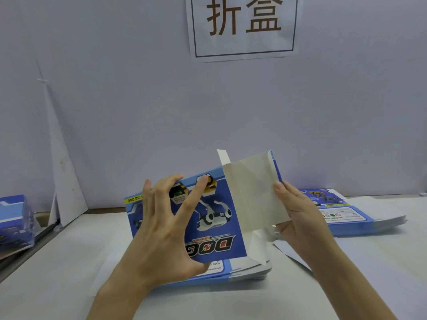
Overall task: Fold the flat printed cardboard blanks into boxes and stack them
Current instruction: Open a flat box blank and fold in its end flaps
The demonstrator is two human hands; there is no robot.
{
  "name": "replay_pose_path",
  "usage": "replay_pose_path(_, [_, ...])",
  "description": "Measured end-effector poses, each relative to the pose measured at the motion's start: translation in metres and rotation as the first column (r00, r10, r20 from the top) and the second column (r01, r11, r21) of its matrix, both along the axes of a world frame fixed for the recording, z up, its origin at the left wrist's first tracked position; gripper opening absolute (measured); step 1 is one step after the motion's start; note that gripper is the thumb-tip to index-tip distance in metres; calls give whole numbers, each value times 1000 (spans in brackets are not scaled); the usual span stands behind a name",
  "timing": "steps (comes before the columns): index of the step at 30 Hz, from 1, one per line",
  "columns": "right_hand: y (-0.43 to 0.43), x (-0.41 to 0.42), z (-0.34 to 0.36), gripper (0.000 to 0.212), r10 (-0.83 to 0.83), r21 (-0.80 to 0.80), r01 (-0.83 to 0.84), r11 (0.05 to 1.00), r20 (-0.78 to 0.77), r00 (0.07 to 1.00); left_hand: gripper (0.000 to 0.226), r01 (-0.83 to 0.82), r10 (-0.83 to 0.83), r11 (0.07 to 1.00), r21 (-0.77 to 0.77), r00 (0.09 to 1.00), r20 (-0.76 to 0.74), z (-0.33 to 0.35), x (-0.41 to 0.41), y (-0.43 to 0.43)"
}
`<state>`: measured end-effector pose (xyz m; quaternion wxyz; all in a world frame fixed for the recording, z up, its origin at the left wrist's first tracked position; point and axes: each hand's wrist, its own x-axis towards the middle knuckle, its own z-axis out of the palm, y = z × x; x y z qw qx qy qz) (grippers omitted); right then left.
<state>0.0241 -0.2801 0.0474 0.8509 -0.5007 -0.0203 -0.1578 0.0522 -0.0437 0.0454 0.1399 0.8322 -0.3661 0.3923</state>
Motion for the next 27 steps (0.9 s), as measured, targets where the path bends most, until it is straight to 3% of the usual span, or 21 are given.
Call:
replay_pose_path(2, [-1, 0, 0, 22, -51, -38, 50, 998, -20, 998, 122, -4, 4, 1000, 10, 1000, 1, -1, 0, -1])
replay_pose_path(5, [0, -3, 3, 40, -129, -72, 126, 989, -31, 991, 119, 4, -3, 1000, 26, 999, -33, -4, 1, -2])
replay_pose_path(9, [-1, -5, 3, 21, -232, -240, 226, 944, 0, 973, 116, 47, -51, 998, -38, 990, -135, -6, 5, 4])
replay_pose_path(15, [11, 0, 4, 28, -16, -158, 26, 987, 59, 998, 118, -8, -37, 967, -253, 984, -173, -8, 11, 8])
replay_pose_path(18, [18, 0, -3, 72, 59, -333, -34, 942, 66, 996, 122, -78, -26, 937, -341, 956, -291, -10, 11, 5])
replay_pose_path(20, [26, -1, -10, 90, 144, -537, -90, 838, 59, 988, 127, -166, -75, 866, -472, 889, -451, -6, 9, -1])
replay_pose_path(23, [46, -5, -22, 107, 274, -791, -178, 585, -13, 962, 127, -254, -189, 744, -618, 807, -559, -4, 2, -15])
replay_pose_path(25, [59, -3, -27, 97, 319, -773, -159, 615, 59, 946, 125, -246, -234, 731, -637, 786, -572, -4, -5, -25])
replay_pose_path(27, [60, 0, -27, 84, 291, -671, -113, 733, 158, 944, 128, -202, -289, 715, -669, 786, -546, -2, -8, -28])
